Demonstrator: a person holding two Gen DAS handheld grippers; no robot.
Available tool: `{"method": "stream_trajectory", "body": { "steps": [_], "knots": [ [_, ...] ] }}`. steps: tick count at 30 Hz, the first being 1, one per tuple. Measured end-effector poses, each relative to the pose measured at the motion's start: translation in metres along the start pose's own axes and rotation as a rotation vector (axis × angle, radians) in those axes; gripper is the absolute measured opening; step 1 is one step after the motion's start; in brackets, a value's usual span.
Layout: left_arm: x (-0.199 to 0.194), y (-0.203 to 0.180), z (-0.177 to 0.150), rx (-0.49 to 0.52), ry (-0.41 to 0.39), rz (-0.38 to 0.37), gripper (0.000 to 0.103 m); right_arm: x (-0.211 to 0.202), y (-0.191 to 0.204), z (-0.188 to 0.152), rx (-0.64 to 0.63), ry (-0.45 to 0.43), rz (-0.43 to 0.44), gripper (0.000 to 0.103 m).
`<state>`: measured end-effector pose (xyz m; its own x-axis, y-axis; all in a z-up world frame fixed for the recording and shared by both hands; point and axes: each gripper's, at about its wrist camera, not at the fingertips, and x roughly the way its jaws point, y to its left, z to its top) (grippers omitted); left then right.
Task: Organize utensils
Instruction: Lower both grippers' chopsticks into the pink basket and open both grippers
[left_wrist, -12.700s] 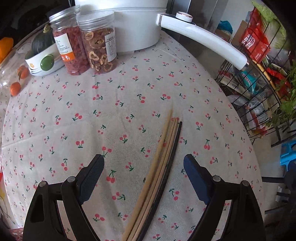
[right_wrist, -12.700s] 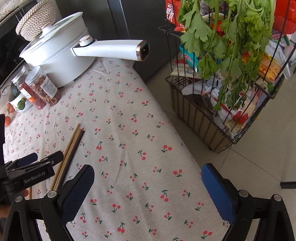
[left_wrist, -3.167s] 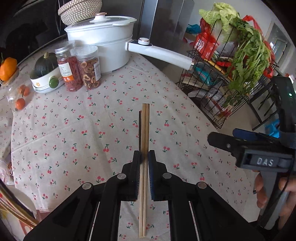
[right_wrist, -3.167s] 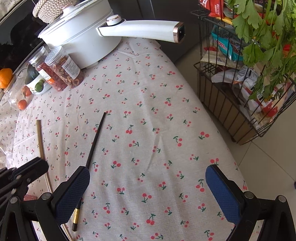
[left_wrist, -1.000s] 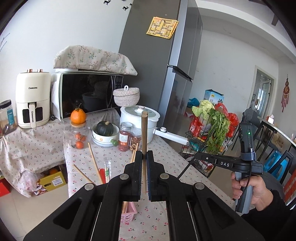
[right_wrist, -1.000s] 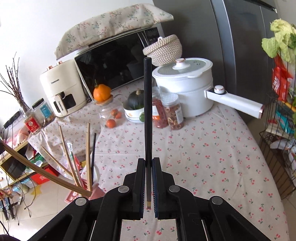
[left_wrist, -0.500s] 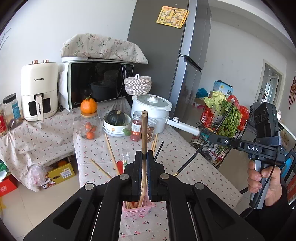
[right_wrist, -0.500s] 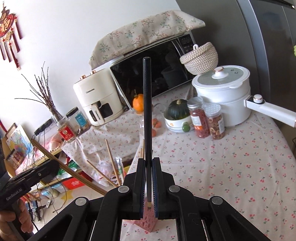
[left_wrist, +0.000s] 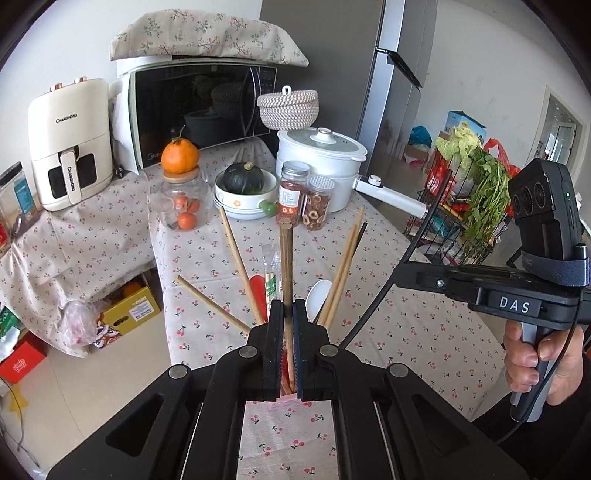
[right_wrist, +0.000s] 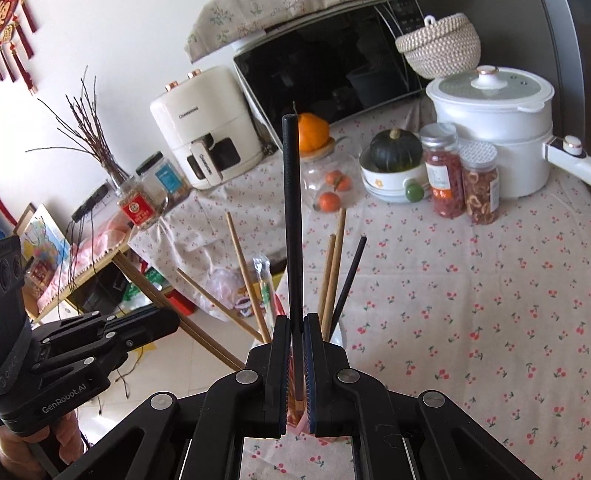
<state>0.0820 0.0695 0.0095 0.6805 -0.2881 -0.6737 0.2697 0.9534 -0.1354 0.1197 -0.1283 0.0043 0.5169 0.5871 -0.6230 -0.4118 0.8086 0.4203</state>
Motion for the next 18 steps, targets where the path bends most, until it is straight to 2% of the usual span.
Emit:
{"method": "stream_trajectory", "body": {
  "steps": [6,10,12,13,14,16,17,18],
  "knots": [
    [0.021,0.005,-0.001,-0.011,0.03,0.002,0.004,0.024,-0.006,-0.004,0.02,0.053,-0.005,0.006],
    [0.025,0.006,-0.001,-0.021,0.008,0.012,0.006,0.02,-0.006,-0.002,0.036,0.026,0.025,0.013],
    [0.025,0.007,-0.001,-0.046,0.01,0.02,0.011,0.01,-0.007,0.002,0.051,-0.007,0.041,0.015],
    [0.024,0.007,-0.002,-0.062,0.009,0.021,0.023,0.004,-0.008,0.003,0.055,-0.027,0.043,0.018],
    [0.022,0.007,-0.003,-0.078,0.004,0.022,0.043,-0.003,-0.009,0.004,0.054,-0.048,0.033,0.026],
    [0.016,0.006,-0.005,-0.109,-0.018,0.034,0.068,-0.017,-0.011,0.005,0.036,-0.088,-0.009,0.034],
    [0.012,0.004,-0.006,-0.118,-0.028,0.043,0.073,-0.024,-0.011,0.004,0.019,-0.105,-0.038,0.037],
    [0.009,0.001,-0.008,-0.122,-0.034,0.053,0.075,-0.032,-0.011,0.003,0.0,-0.12,-0.074,0.043]
  ]
}}
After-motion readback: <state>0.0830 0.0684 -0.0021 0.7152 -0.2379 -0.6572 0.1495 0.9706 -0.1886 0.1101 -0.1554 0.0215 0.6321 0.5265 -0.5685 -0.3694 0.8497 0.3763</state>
